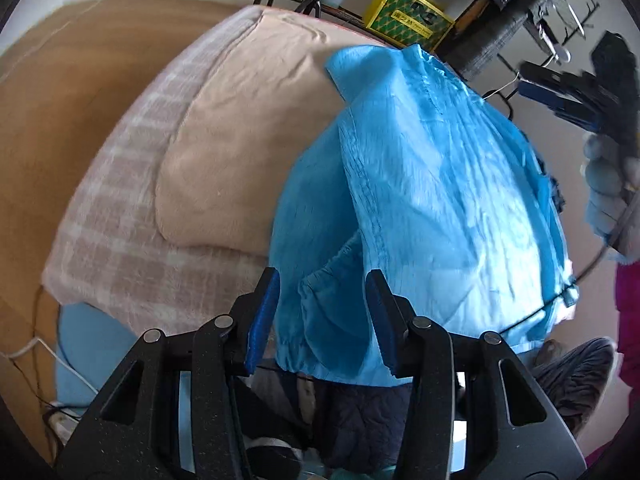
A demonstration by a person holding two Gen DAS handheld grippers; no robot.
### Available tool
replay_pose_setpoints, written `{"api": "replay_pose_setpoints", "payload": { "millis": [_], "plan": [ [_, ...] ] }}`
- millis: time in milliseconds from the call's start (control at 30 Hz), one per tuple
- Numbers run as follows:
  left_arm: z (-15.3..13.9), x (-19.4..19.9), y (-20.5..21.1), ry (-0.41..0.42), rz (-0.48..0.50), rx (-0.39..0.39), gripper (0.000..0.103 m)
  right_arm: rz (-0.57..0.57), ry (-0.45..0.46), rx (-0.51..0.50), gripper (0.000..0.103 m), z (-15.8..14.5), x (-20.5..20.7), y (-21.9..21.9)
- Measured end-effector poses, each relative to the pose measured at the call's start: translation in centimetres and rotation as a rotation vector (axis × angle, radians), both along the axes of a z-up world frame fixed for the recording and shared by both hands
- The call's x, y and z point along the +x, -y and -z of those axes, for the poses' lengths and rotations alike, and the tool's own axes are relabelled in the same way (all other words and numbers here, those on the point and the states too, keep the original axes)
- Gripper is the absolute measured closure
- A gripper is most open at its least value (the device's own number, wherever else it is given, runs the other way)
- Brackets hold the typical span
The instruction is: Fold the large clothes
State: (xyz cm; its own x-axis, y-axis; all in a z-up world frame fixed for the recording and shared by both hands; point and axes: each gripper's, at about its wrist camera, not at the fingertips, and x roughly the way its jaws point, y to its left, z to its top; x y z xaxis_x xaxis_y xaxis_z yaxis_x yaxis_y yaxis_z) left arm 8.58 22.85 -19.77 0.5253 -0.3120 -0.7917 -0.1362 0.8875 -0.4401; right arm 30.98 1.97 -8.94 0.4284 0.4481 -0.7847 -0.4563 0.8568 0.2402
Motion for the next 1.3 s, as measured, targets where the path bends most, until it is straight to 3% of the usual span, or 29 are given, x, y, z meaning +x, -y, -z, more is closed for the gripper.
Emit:
{"api": "replay_pose_setpoints", "payload": {
  "millis": [267,333,367,500,633,833,933,967,1033,1100,1300],
  "plan": [
    [0.6,-0.5,2.8,0.022,0.091,-0.054,0.058,0.012,-0.115,-0.032,0.044,3.3,6.3,-5.9],
    [0.7,-0.3,3.5,0.002,0.118,-0.037,0.08,0.011,-0.1,-0.093,0.044,4.0,7.5,-7.2],
    [0.8,-0.2,3.7,-0.006,0.134,-0.044,0.103,0.01,-0.096,-0.118,0.045,4.5,8.3,-7.9],
    [-0.3,-0.5,3.1,0.032,0.133,-0.17,0.103,0.034,-0.133,-0.158,0.045,7.0,11.4,-9.8],
    [-1.3,-0.4,2.4,0.072,0.112,-0.14,0.103,0.045,-0.177,-0.217,0.044,9.9,14.2,-12.8],
    [-1.8,-0.2,2.4,0.082,0.113,-0.134,0.103,0.051,-0.203,-0.441,0.043,14.7,16.3,-16.9],
    [-1.8,-0.3,2.4,0.091,0.119,-0.125,0.103,0.069,-0.208,-0.5,0.057,15.8,16.6,-17.0],
    [-1.8,-0.3,2.5,0.092,0.12,-0.13,0.103,0.076,-0.204,-0.488,0.06,15.7,16.7,-16.7],
    [-1.7,-0.4,2.4,0.093,0.12,-0.137,0.103,0.087,-0.187,-0.496,0.091,15.3,16.7,-16.1],
    [-1.8,-0.5,2.3,0.091,0.122,-0.144,0.103,0.093,-0.191,-0.466,0.103,14.7,17.0,-15.2],
    [-2.2,-1.5,1.3,0.109,0.118,-0.22,0.103,0.177,-0.185,-0.075,0.103,8.8,18.2,-11.1]
  ]
}}
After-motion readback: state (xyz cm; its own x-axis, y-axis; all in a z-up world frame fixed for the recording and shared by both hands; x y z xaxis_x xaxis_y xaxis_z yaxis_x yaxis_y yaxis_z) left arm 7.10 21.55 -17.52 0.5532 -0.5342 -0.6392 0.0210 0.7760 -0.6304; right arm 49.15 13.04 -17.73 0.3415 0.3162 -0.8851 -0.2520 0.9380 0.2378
